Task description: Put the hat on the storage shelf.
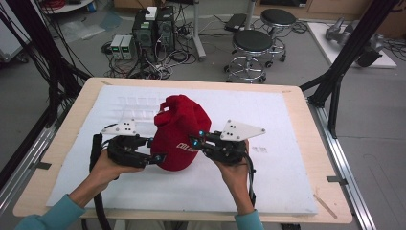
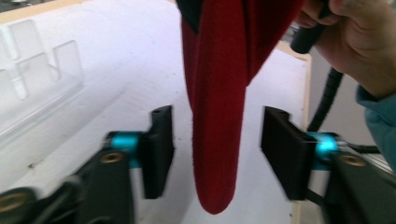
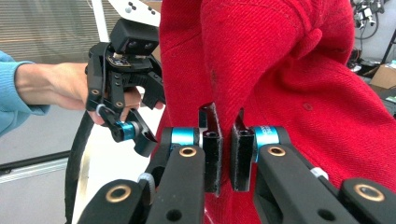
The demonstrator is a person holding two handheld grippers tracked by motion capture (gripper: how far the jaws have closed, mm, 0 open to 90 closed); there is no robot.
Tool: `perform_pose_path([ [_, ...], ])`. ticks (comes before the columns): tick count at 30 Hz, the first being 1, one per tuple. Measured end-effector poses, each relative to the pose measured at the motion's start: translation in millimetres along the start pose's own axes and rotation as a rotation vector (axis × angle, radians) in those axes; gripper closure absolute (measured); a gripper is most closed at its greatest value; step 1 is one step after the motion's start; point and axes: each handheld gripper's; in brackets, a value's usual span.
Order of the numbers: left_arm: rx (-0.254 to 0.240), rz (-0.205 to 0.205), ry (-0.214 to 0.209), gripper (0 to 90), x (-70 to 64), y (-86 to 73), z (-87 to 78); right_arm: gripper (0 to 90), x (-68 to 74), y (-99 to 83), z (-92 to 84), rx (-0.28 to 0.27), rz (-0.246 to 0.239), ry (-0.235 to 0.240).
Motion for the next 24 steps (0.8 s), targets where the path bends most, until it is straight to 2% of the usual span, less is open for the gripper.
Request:
perform_pose_path([
  [2, -0.002, 0.023, -0.010, 59.9, -0.8, -0.4, -0.2, 86.3, 0.6, 0.2, 0.4, -0.001, -0.002, -0.001],
  [5, -0.023, 0.039, -0.007, 67.7, -1.2, -1.2, -0.9, 86.3, 0.6, 0.3, 0.4, -0.007, 0.001, 0.006],
  [6, -0.035, 0.045, 0.002, 67.9, -1.7, -1.9, -1.3, 86.3, 0.8, 0.5, 0.3, -0.008, 0.000, 0.006],
  [8, -0.049, 0.073, -0.018, 70.5, -3.6, -4.5, 0.0, 86.2, 0.9, 0.7, -0.1, -0.015, -0.001, 0.006],
  [9, -0.047, 0.111, -0.011, 70.9, -4.6, -5.9, 0.6, 86.2, 0.9, 0.8, -0.3, -0.018, -0.001, 0.006],
  [10, -0.051, 0.129, 0.001, 70.9, -5.5, -6.7, 1.0, 86.2, 0.8, 0.9, -0.6, -0.018, -0.001, 0.008],
  [12, -0.036, 0.101, -0.009, 72.2, -4.6, -6.7, 1.3, 86.2, 0.9, 0.8, -0.2, -0.016, -0.003, 0.009],
  [13, -0.034, 0.081, 0.000, 72.6, -4.4, -6.4, 1.5, 86.2, 1.5, 0.9, -0.1, -0.014, 0.004, 0.007],
  [15, -0.033, 0.089, -0.032, 77.3, -4.5, -6.9, 2.2, 86.2, 1.7, 0.8, 0.8, -0.011, -0.002, 0.000],
  [18, -0.041, 0.134, -0.032, 84.2, -9.7, -7.3, 3.7, 86.2, 0.2, 0.6, 0.7, -0.025, 0.002, -0.008],
  [24, -0.038, 0.126, -0.034, 85.1, -11.4, -7.4, 4.5, 86.0, -0.5, 0.2, 1.0, -0.023, 0.008, -0.015],
])
Point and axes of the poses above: each handheld gripper's, and its own axes: z roughly forward along the jaws, y roughly out of its top, x roughly to its left, and after that the axes turned 6 degrees about -z, right-handed
